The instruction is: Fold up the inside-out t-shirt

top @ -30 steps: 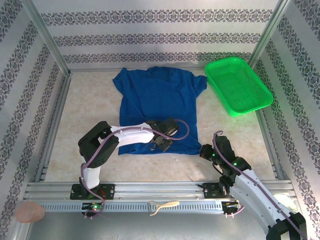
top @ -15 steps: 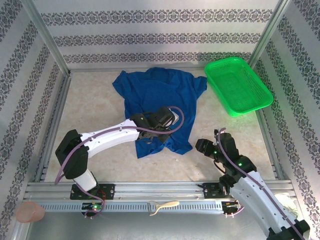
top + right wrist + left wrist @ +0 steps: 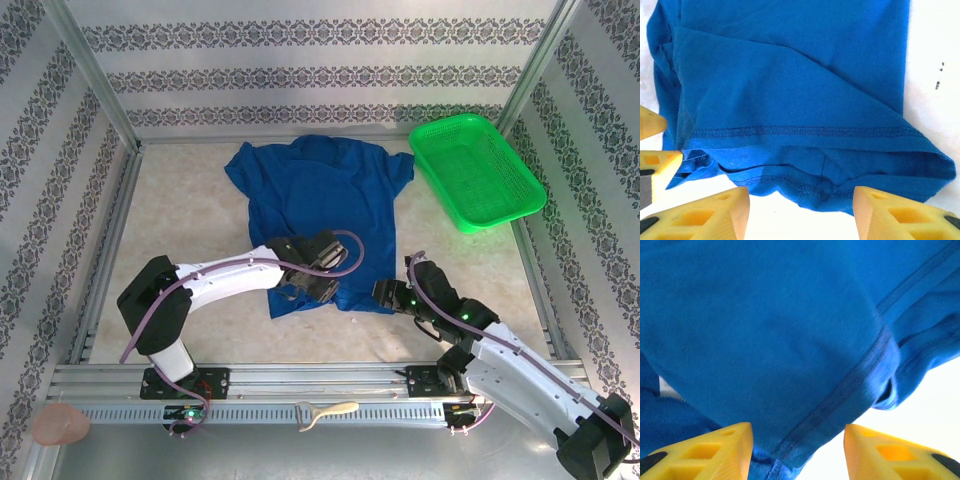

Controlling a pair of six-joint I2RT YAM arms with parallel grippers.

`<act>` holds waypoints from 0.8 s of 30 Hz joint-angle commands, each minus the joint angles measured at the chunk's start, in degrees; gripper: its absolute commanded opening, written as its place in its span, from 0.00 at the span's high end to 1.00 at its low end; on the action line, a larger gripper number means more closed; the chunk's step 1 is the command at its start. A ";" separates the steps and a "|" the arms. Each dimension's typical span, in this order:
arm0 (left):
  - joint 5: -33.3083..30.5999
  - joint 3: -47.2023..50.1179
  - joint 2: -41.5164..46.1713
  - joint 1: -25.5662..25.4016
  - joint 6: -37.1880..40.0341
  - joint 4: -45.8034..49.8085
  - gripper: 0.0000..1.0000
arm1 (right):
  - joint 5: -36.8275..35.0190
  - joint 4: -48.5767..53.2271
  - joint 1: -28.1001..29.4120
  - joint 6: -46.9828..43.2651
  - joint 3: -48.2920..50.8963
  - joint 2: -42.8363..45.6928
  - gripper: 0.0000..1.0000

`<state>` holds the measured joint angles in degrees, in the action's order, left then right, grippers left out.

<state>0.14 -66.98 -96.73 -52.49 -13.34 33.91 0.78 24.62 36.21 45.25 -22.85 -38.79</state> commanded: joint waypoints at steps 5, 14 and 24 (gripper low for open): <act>-2.87 5.49 2.76 -0.16 -1.28 -4.30 0.40 | -4.39 -2.13 2.48 2.68 2.67 1.48 0.41; -3.31 8.43 3.15 -0.16 -1.25 -8.06 0.35 | -4.46 -1.32 3.08 3.71 2.81 3.19 0.40; -3.62 6.35 2.64 -0.16 -0.13 -9.52 1.00 | -3.35 -2.94 5.04 5.86 0.93 2.84 0.40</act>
<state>-2.07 -58.98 -94.67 -52.49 -13.69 25.21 -2.28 23.29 40.32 49.54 -20.60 -36.03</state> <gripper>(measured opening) 0.035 0.596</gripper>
